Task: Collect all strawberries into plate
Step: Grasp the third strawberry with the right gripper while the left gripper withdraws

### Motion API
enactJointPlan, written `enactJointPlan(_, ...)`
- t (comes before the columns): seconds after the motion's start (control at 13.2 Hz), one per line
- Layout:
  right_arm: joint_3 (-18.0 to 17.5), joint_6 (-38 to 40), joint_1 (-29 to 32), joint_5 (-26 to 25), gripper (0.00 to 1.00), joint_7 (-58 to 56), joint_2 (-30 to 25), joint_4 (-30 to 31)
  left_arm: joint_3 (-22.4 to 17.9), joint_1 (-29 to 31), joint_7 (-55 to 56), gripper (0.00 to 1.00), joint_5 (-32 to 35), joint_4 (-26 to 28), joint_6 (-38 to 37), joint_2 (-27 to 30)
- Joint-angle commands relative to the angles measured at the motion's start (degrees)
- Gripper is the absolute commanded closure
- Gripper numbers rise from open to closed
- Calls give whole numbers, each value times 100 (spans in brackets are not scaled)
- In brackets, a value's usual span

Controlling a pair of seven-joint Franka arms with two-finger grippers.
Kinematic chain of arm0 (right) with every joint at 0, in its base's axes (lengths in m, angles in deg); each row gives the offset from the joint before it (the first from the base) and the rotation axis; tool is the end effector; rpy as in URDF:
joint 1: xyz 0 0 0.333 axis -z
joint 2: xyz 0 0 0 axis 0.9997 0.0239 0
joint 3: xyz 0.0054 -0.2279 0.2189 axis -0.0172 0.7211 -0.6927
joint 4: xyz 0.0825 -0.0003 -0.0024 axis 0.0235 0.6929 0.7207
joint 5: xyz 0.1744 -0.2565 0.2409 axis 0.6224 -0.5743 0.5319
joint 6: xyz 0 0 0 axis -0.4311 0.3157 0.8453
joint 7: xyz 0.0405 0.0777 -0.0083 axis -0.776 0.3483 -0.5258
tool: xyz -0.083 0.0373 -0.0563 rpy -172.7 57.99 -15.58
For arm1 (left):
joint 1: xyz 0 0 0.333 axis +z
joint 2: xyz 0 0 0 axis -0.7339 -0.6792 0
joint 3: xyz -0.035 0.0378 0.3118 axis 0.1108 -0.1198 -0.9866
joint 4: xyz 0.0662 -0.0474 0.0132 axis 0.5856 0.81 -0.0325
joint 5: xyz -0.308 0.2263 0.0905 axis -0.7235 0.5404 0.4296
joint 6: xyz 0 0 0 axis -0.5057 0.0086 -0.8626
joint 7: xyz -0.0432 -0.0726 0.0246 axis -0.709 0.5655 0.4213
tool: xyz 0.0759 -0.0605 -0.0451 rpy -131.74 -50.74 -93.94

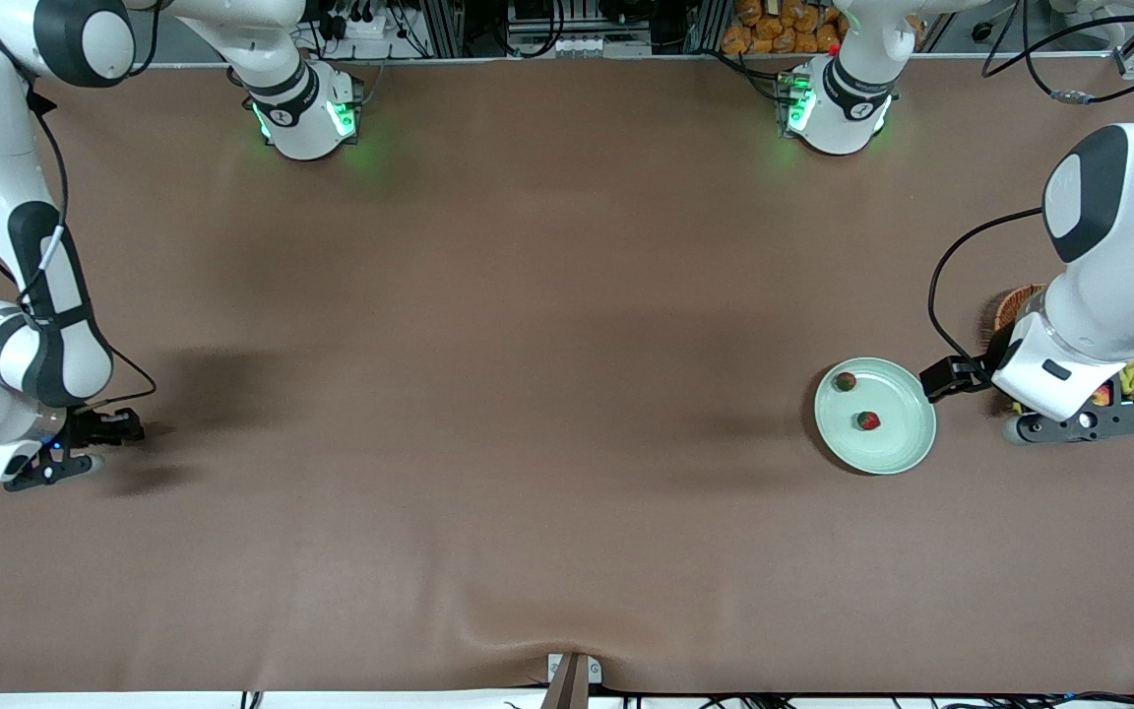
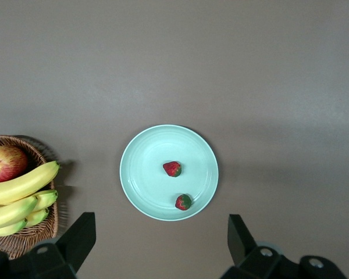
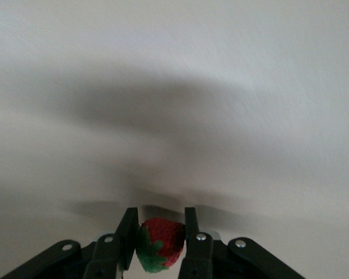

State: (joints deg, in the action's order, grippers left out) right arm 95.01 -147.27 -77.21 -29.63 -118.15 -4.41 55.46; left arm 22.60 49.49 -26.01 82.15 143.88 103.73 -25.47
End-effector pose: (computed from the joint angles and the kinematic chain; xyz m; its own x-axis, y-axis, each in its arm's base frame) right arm 0.6532 -0.2084 0.1937 0.9481 0.3146 -0.0472 0.3141 -0.9492 -0.0177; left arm 0.6439 -0.0762 0.4940 0.9965 0.0754 0.0363 0.0776 -0.9950 -0.0627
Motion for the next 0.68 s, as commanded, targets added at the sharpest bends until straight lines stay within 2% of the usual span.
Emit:
enactJointPlan(0.0, 8, 60, -682, 65, 100, -142, -456, 46, 7, 19, -163, 0, -87, -30, -69, -1)
enactJointPlan(0.23, -132, 51, -1588, 100, 100, -107, -571, -252, 7, 36, -163, 0, -245, -21, -69, -1)
enactJointPlan(0.38, -509, -10, -1905, 161, 100, -20, -536, -455, -2, 36, -154, 0, -351, -12, -60, -9)
enactJointPlan(0.46, -658, -28, -2063, 327, 100, 76, -484, -560, 7, 28, -154, 0, -351, -12, -60, -10)
enactJointPlan(0.61, -713, -237, -2650, 661, 100, 462, -361, -675, 7, 36, -154, 0, -351, -12, -51, -10)
